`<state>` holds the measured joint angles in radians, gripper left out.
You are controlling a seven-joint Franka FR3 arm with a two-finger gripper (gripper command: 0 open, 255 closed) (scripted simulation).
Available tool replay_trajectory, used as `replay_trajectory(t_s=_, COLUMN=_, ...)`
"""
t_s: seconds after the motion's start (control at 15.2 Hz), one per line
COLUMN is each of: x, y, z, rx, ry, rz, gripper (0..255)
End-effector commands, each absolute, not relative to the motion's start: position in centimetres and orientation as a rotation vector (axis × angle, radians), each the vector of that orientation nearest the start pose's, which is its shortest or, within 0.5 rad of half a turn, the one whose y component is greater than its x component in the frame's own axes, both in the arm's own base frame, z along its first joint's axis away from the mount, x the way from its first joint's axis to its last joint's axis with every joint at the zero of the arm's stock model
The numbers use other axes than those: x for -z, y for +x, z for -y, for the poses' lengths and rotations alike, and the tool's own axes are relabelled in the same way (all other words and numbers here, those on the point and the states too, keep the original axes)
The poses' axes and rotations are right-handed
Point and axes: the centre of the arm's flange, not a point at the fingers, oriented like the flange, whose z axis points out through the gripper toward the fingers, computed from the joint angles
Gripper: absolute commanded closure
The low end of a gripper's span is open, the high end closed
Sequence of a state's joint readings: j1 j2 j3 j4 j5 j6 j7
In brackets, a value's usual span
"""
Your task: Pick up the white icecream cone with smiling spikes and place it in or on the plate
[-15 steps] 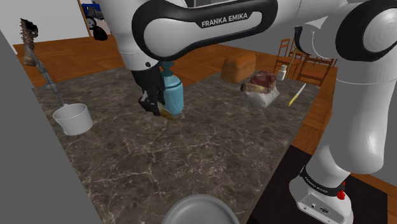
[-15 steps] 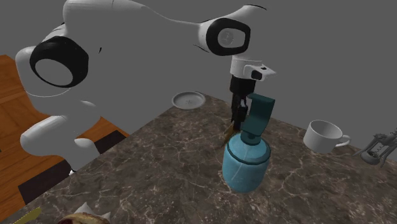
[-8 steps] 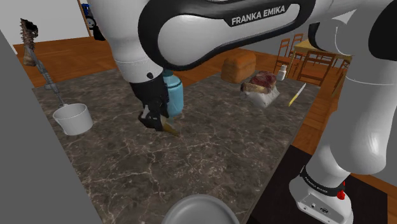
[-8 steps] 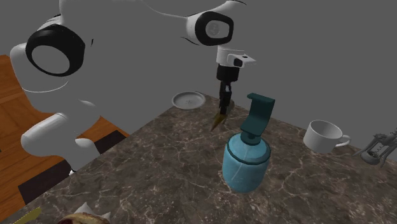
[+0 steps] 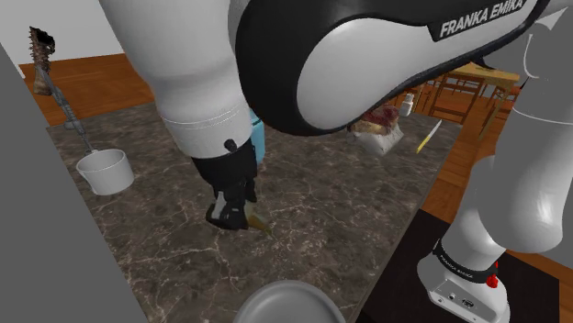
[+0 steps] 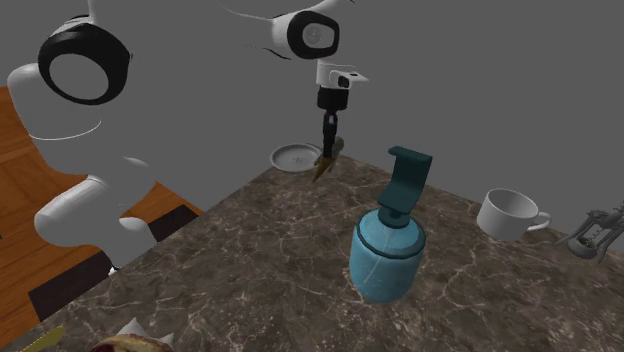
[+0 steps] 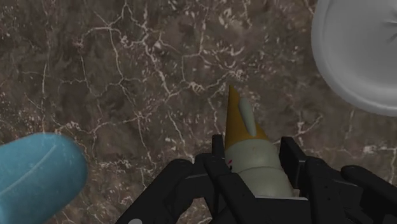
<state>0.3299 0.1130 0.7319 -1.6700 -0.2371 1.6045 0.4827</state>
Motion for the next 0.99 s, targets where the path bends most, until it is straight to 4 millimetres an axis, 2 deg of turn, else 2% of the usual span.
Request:
replay_trajectory(t_s=0.0, x=-53.3, y=29.2, z=-49.1, rx=0.009, ry=-3.207, rz=1.002, gripper=255)
replay_trajectory(t_s=0.66, x=-53.7, y=17.3, z=-54.8, rx=0.009, ry=-3.207, rz=1.002, gripper=255)
replay_trajectory(t_s=0.73, x=-53.7, y=16.5, z=-55.1, rx=0.009, ry=-3.207, rz=1.002, gripper=255)
replay_trajectory(t_s=0.92, x=-52.1, y=16.5, z=-55.1, rx=0.009, ry=-3.207, rz=1.002, gripper=255)
